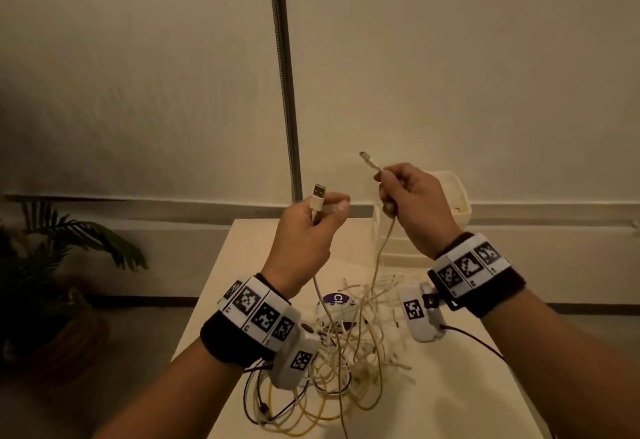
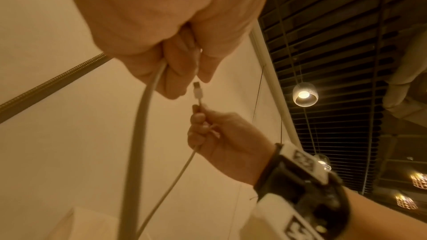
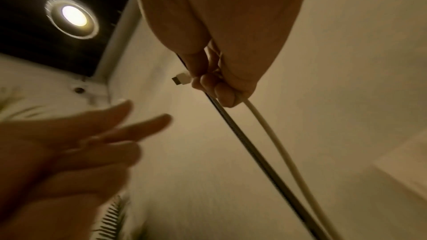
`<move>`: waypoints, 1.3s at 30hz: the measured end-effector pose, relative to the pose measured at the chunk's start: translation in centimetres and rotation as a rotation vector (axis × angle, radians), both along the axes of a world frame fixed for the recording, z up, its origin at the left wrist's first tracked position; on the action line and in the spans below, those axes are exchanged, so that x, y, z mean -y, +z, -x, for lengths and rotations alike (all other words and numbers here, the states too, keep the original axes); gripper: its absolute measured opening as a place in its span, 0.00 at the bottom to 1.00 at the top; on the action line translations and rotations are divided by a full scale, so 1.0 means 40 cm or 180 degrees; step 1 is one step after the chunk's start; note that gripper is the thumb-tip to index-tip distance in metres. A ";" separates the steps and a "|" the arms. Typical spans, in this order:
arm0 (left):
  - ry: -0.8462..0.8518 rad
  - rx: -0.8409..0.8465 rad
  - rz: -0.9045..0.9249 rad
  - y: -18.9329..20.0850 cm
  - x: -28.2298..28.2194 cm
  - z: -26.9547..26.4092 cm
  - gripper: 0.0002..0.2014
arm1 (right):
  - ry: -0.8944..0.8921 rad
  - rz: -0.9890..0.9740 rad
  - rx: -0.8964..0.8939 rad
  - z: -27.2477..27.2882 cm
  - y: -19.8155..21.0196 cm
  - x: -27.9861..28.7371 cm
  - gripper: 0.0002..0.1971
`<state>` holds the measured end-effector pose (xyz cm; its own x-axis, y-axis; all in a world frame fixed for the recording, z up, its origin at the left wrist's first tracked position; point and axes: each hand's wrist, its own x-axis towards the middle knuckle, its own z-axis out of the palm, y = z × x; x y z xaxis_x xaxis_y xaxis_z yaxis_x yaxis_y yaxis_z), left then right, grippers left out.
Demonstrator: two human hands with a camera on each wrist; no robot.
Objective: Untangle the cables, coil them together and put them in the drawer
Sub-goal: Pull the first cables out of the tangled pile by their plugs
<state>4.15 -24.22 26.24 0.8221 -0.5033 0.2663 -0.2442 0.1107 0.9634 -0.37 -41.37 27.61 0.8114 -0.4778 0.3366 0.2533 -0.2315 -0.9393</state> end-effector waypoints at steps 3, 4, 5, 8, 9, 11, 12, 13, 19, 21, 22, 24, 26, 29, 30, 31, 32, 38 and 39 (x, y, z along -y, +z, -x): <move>-0.0043 -0.0208 0.0184 0.034 0.000 -0.019 0.11 | 0.0370 0.0050 -0.0002 0.010 0.024 -0.078 0.09; -0.0077 -0.0167 0.0223 0.039 0.001 -0.024 0.12 | 0.0428 0.0125 -0.0010 0.018 0.023 -0.106 0.09; -0.0117 -0.0083 0.0248 0.042 0.001 -0.026 0.13 | 0.0452 0.0137 0.0016 0.027 0.020 -0.129 0.10; -0.0265 0.0100 0.0255 0.044 -0.002 -0.012 0.17 | 0.0464 -0.0156 0.0175 0.043 0.009 -0.160 0.11; -0.0324 0.0095 0.0214 0.043 -0.001 -0.006 0.17 | 0.0466 -0.0183 0.0191 0.045 0.005 -0.160 0.12; -0.0445 0.0070 0.0094 0.038 0.007 0.003 0.16 | 0.0523 -0.0113 0.0145 0.047 -0.013 -0.160 0.13; -0.0486 0.0055 0.0040 0.033 0.013 0.002 0.15 | 0.0576 -0.0080 0.0092 0.049 -0.024 -0.161 0.13; -0.0512 0.0036 0.0002 0.028 0.020 0.001 0.15 | 0.0614 -0.0057 0.0043 0.051 -0.034 -0.164 0.13; -0.0503 -0.0031 -0.0074 0.018 0.035 -0.008 0.25 | 0.0441 0.0221 0.0202 0.057 -0.073 -0.159 0.13; -0.0177 -0.0040 0.0041 0.027 0.030 -0.026 0.25 | 0.0480 0.0301 0.0227 0.061 -0.097 -0.155 0.14; -0.0088 0.0027 0.0103 0.032 0.024 -0.036 0.25 | 0.0483 0.0302 0.0244 0.064 -0.113 -0.149 0.15; -0.0119 0.0116 0.0269 0.046 0.008 -0.047 0.25 | 0.0569 0.0276 0.0205 0.072 -0.144 -0.134 0.14; -0.0274 -0.0239 0.0593 0.075 -0.013 -0.047 0.23 | 0.0825 0.0286 -0.0028 0.077 -0.178 -0.119 0.13; -0.0021 -0.0318 0.0859 0.136 -0.049 -0.067 0.24 | 0.1170 0.0329 -0.0374 0.077 -0.241 -0.103 0.12; 0.0186 -0.0124 0.0848 0.156 -0.063 -0.081 0.24 | 0.1205 0.0378 -0.0483 0.076 -0.262 -0.097 0.12; 0.0381 0.0122 0.0821 0.178 -0.080 -0.091 0.25 | 0.1227 0.0472 -0.0585 0.077 -0.282 -0.089 0.12; 0.0531 0.0349 0.0789 0.197 -0.098 -0.097 0.24 | 0.1225 0.0582 -0.0681 0.077 -0.300 -0.080 0.12; 0.0129 0.2107 -0.1200 0.165 -0.113 -0.074 0.15 | 0.1007 0.0834 -0.0949 0.067 -0.276 -0.059 0.14; -0.0021 0.2286 -0.1752 0.131 -0.097 -0.064 0.14 | 0.1002 0.0836 -0.0952 0.061 -0.258 -0.059 0.14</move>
<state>6.72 -20.33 31.47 0.5474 -0.7154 0.4343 -0.8081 -0.3171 0.4963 -2.80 -39.01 17.28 0.9817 -0.1249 0.1435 0.0777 -0.4255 -0.9016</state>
